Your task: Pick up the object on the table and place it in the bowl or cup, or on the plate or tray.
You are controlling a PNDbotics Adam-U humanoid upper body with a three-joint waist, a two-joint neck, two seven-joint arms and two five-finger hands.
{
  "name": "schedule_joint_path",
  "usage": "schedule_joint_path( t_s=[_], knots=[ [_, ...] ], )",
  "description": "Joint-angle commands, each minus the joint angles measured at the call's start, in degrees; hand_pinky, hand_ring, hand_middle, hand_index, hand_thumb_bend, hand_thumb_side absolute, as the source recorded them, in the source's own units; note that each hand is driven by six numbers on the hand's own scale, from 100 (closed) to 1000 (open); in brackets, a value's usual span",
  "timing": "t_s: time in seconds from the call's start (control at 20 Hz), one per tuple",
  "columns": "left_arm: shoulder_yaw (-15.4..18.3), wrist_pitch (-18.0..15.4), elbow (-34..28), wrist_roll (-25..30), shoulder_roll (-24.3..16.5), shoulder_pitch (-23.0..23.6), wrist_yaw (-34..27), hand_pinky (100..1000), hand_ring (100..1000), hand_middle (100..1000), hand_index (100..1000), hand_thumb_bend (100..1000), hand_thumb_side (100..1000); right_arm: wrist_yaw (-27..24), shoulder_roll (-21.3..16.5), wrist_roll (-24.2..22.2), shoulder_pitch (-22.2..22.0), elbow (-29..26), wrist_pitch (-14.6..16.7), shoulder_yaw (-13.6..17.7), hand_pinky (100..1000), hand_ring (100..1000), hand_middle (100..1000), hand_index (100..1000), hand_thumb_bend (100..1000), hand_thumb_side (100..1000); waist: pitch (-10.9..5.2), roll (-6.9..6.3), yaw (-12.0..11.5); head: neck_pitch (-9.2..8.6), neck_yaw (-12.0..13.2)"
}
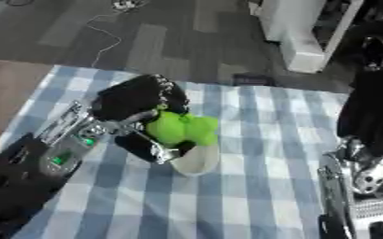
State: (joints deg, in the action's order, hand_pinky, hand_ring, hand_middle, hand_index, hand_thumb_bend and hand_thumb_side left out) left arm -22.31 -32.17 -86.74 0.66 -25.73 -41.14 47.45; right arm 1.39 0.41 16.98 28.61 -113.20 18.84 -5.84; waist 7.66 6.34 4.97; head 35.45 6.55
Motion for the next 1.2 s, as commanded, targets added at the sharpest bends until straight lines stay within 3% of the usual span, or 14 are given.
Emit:
schedule_joint_path(
  t_s=[0.05, 0.5, 1.2],
  knots=[
    [0.9, -1.6, 3.5, -2.9, 1.2, -1.9, 2.2, 100, 100, 100, 184, 100, 653, 0.6, 0.3, 0.5, 0.2, -1.4, 0.2, 0.6, 319, 453, 622, 785, 100, 857, -0.98, -0.2, 0.2, -0.78, -0.1],
    [1.7, -6.0, 13.7, -9.8, 3.9, -3.0, 9.2, 100, 100, 100, 188, 100, 653, 0.9, 1.2, 0.8, 0.3, -1.4, 0.8, 0.8, 321, 454, 621, 785, 100, 858, -0.65, 0.28, 0.8, -0.13, -1.1],
    [5.7, -10.0, 26.8, -18.4, 7.0, -4.3, 21.5, 100, 100, 100, 215, 100, 664, 1.3, 3.1, 1.3, 0.7, -1.4, 1.7, 0.8, 326, 454, 620, 785, 100, 858, -0.09, 0.87, 2.2, -1.69, -1.5]
  ],
)
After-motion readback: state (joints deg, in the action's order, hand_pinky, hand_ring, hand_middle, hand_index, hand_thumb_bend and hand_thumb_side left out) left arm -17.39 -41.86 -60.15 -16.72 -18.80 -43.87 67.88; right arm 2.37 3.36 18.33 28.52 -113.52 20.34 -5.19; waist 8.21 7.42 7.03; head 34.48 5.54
